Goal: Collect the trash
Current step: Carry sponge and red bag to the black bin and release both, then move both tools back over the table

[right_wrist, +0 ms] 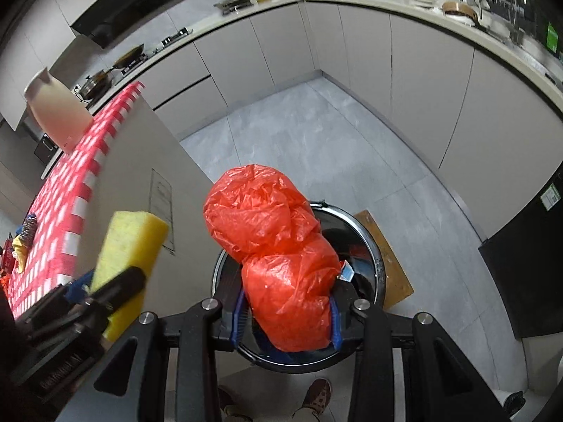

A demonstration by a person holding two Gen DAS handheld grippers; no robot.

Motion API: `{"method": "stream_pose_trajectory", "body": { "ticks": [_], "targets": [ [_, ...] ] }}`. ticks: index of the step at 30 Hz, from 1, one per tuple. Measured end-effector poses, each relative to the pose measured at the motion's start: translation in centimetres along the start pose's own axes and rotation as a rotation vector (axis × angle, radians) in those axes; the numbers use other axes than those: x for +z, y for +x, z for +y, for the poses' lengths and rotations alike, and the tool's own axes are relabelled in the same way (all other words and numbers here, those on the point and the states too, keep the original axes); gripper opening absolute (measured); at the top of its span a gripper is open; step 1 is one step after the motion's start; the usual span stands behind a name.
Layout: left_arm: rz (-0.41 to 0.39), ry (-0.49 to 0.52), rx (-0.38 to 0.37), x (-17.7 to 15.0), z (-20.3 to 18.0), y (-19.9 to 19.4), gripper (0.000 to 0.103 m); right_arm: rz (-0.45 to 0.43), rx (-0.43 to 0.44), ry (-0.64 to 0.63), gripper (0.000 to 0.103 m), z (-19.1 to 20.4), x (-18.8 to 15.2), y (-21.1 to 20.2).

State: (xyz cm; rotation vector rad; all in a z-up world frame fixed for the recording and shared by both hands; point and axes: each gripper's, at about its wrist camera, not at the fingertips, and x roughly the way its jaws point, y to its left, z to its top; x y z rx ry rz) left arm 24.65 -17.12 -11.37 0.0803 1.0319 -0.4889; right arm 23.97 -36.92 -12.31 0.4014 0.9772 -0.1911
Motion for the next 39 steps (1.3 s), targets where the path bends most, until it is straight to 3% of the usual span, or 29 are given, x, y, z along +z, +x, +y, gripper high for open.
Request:
{"method": "stream_pose_trajectory", "body": {
  "ticks": [4, 6, 8, 9, 16, 24, 33, 39],
  "targets": [
    [0.025, -0.010, 0.008, -0.2, -0.2, 1.6, 0.057, 0.026, 0.002, 0.013, 0.040, -1.3, 0.0, 1.8],
    [0.038, -0.019, 0.016, -0.1, -0.3, 2.3, 0.064, 0.037, -0.001, 0.017, 0.046, -1.4, 0.3, 2.7],
    [0.065, -0.024, 0.024, -0.1, -0.4, 3.1, 0.076, 0.044, -0.020, 0.021, 0.068, -1.9, 0.3, 3.4],
    [0.079, -0.028, 0.033, -0.2, -0.4, 3.5, 0.083, 0.041, -0.021, 0.025, 0.069, -2.1, 0.4, 3.4],
    [0.024, -0.038, 0.041, 0.8, -0.1, 0.7, 0.083, -0.017, -0.048, 0.070, 0.070, -3.4, 0.9, 1.5],
    [-0.048, -0.013, 0.023, 2.5, 0.0, -4.2, 0.083, -0.084, -0.028, 0.047, 0.070, -0.9, 2.0, -2.4],
    [-0.131, -0.036, 0.005, 3.7, 3.3, -9.1, 0.083, -0.161, -0.057, -0.012, 0.070, 5.1, 1.7, -7.0],
    [-0.186, -0.044, 0.058, 3.1, 7.7, -13.2, 0.083, -0.216, -0.031, -0.047, 0.070, 11.3, 1.1, -10.0]
  ]
}}
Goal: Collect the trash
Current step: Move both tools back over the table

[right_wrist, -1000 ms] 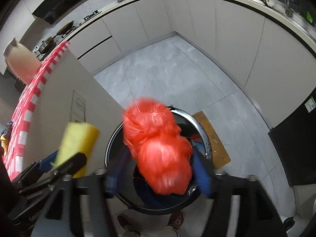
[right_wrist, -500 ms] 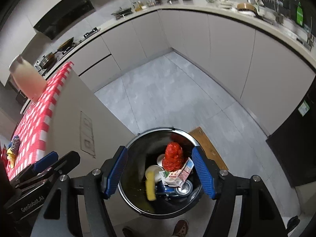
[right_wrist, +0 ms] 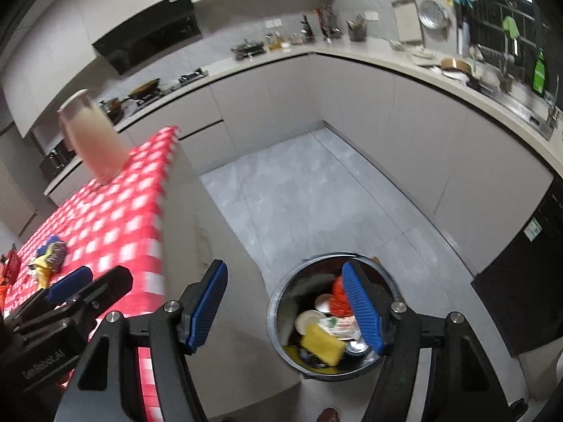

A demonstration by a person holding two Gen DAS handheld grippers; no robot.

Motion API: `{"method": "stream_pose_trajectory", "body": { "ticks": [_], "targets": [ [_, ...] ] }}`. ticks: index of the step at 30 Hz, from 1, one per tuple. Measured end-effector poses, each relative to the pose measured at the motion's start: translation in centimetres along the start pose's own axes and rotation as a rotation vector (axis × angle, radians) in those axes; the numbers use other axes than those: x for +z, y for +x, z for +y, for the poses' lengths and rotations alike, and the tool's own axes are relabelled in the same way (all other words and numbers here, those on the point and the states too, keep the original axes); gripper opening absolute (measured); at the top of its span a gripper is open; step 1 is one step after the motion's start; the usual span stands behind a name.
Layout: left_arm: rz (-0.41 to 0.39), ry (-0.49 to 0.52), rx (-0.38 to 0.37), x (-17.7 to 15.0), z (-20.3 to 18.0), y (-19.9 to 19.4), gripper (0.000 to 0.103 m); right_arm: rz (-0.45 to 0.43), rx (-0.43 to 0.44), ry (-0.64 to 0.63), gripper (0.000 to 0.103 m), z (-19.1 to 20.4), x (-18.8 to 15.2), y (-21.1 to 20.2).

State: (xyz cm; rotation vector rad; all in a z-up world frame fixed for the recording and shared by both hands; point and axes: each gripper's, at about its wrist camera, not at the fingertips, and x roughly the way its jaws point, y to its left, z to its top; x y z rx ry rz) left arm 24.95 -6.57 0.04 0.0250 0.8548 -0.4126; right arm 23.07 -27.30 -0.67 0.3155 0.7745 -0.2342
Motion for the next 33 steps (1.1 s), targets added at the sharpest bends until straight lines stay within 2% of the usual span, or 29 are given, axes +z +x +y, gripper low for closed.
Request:
{"method": "stream_pose_trajectory", "body": {
  "ticks": [7, 13, 19, 25, 33],
  "targets": [
    [-0.041, -0.056, 0.080, -0.4, 8.3, -3.3, 0.083, -0.025, 0.082, -0.079, 0.070, 10.3, -0.8, -1.5],
    [-0.066, -0.100, 0.152, -1.4, 15.6, -5.6, 0.083, -0.022, 0.148, -0.142, 0.070, 20.0, -2.5, -0.9],
    [-0.063, -0.140, 0.207, -2.6, 23.1, -7.3, 0.083, 0.001, 0.192, -0.178, 0.070, 28.1, -5.0, 0.2],
    [-0.049, -0.176, 0.253, -3.2, 28.1, -8.2, 0.083, 0.035, 0.226, -0.204, 0.070, 33.2, -6.6, 1.3],
    [-0.069, -0.278, 0.337, -3.5, 32.6, -9.0, 0.083, 0.040, 0.284, -0.297, 0.070, 36.7, -5.7, 3.0]
  ]
}}
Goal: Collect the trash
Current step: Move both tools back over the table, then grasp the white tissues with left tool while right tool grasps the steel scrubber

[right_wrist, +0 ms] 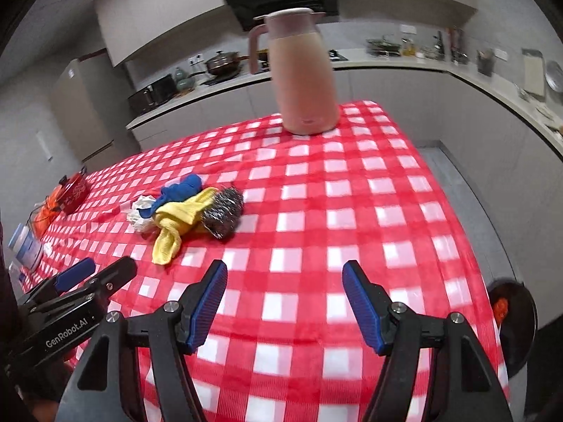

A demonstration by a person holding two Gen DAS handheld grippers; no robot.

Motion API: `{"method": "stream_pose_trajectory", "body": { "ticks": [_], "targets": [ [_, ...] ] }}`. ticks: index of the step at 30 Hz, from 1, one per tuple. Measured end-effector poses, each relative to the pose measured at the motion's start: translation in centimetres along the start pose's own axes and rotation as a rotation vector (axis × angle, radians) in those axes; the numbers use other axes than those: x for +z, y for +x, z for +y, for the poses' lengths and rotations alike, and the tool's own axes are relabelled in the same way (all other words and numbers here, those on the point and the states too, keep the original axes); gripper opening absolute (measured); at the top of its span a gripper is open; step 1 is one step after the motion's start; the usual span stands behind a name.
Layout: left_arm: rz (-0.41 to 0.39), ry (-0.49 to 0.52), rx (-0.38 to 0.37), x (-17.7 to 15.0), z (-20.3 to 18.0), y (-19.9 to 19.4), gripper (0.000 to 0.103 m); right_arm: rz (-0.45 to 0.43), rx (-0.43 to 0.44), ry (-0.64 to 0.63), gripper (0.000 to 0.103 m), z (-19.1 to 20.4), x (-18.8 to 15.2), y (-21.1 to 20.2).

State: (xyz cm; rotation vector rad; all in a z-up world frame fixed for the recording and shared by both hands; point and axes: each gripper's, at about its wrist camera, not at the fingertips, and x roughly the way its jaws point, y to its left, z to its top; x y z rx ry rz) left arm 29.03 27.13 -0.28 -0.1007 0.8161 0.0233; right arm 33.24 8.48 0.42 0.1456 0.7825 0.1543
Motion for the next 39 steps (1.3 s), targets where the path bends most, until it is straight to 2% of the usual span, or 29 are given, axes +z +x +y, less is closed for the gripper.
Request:
{"method": "stream_pose_trajectory", "body": {
  "ticks": [5, 12, 23, 29, 39],
  "targets": [
    [-0.015, -0.032, 0.075, 0.5, 2.1, 0.3, 0.083, -0.003, 0.058, -0.029, 0.070, 1.2, 1.3, 1.5],
    [-0.010, -0.061, 0.096, 1.5, 5.0, 1.3, 0.083, 0.017, 0.085, -0.045, 0.070, 2.9, 2.3, 3.4],
    [0.010, -0.009, 0.064, 5.1, 9.7, 6.1, 0.083, 0.051, 0.022, 0.013, 0.070, 6.8, 3.3, 8.4],
    [0.023, 0.021, 0.035, 7.0, 11.0, 8.7, 0.083, 0.071, -0.024, 0.065, 0.070, 7.7, 4.3, 11.4],
    [0.065, 0.033, 0.005, 8.1, 11.7, 12.1, 0.083, 0.110, -0.091, 0.093, 0.070, 7.6, 5.5, 15.6]
  ]
}}
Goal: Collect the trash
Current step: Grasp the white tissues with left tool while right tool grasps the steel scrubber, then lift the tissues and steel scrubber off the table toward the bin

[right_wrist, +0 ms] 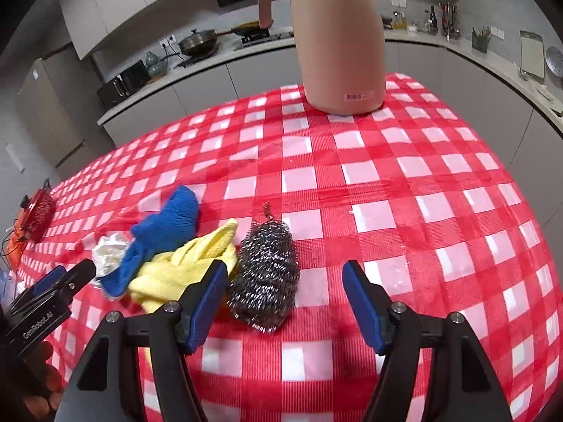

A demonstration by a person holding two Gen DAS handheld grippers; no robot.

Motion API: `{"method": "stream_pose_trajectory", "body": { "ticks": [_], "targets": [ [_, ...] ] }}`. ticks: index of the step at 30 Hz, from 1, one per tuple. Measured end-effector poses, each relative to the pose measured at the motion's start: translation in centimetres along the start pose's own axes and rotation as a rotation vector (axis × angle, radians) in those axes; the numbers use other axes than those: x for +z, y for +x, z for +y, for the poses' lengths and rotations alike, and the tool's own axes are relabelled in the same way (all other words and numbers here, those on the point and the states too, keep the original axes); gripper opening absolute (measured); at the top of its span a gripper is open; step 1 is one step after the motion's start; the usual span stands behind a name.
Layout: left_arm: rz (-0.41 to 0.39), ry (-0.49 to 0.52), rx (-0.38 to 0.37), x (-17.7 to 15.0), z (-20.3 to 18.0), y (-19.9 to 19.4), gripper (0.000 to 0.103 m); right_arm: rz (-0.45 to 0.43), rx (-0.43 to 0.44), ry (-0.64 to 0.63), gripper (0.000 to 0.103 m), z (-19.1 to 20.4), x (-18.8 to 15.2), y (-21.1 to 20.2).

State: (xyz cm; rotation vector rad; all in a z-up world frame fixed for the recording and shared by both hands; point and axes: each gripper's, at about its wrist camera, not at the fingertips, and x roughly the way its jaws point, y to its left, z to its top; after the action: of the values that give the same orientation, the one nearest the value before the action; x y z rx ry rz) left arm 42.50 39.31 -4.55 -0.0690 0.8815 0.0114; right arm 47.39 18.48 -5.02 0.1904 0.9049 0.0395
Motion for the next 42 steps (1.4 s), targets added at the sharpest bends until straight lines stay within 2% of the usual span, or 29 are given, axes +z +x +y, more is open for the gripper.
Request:
{"method": "stream_pose_trajectory", "body": {
  "ticks": [10, 13, 14, 17, 19, 22, 25, 28, 34, 35, 37, 39, 42],
  "targets": [
    [0.039, 0.024, -0.039, 0.1, -0.5, 2.1, 0.083, 0.061, 0.033, -0.014, 0.070, 1.3, -0.1, 3.0],
    [0.043, 0.025, -0.056, 0.0, -0.5, 2.4, 0.083, 0.064, 0.047, -0.001, 0.055, 1.3, -0.2, 3.3],
    [0.039, 0.022, -0.059, 0.0, -0.5, 2.3, 0.082, 0.061, 0.047, 0.001, 0.055, 1.2, -0.2, 3.3],
    [0.033, 0.020, -0.075, -0.1, -0.7, 2.3, 0.072, 0.056, 0.047, -0.002, 0.052, 1.0, -0.3, 3.2],
    [0.029, 0.032, -0.081, -0.1, -1.0, 2.3, 0.060, 0.049, 0.050, 0.005, 0.050, 0.8, -0.3, 3.0],
    [0.031, 0.040, -0.097, -0.2, -1.4, 2.3, 0.051, 0.041, 0.045, 0.002, 0.047, 0.7, -0.4, 2.7],
    [0.015, 0.032, -0.103, -0.1, -1.2, 1.7, 0.042, 0.023, 0.037, 0.010, 0.046, 0.2, -0.4, 2.0],
    [0.002, 0.030, -0.103, 0.0, -1.0, 1.0, 0.039, 0.000, 0.031, 0.019, 0.046, -0.3, -0.4, 1.2],
    [0.023, 0.040, -0.083, -0.8, -1.3, 0.9, 0.041, -0.005, 0.015, 0.016, 0.046, -0.9, -0.7, 0.3],
    [0.033, 0.035, -0.085, -0.9, -1.3, 1.2, 0.044, 0.013, 0.022, 0.012, 0.046, -1.0, -0.7, 0.5],
    [0.036, 0.038, -0.072, -0.9, -1.5, 1.3, 0.061, 0.021, 0.037, 0.032, 0.049, -1.5, -1.1, 0.7],
    [0.030, 0.046, -0.053, -0.9, -1.7, 1.5, 0.074, 0.033, 0.044, 0.042, 0.049, -1.7, -1.2, 0.8],
    [0.041, 0.050, -0.057, -0.8, -1.9, 2.2, 0.074, 0.016, 0.059, 0.068, 0.051, -2.2, -1.4, 0.2]
  ]
}}
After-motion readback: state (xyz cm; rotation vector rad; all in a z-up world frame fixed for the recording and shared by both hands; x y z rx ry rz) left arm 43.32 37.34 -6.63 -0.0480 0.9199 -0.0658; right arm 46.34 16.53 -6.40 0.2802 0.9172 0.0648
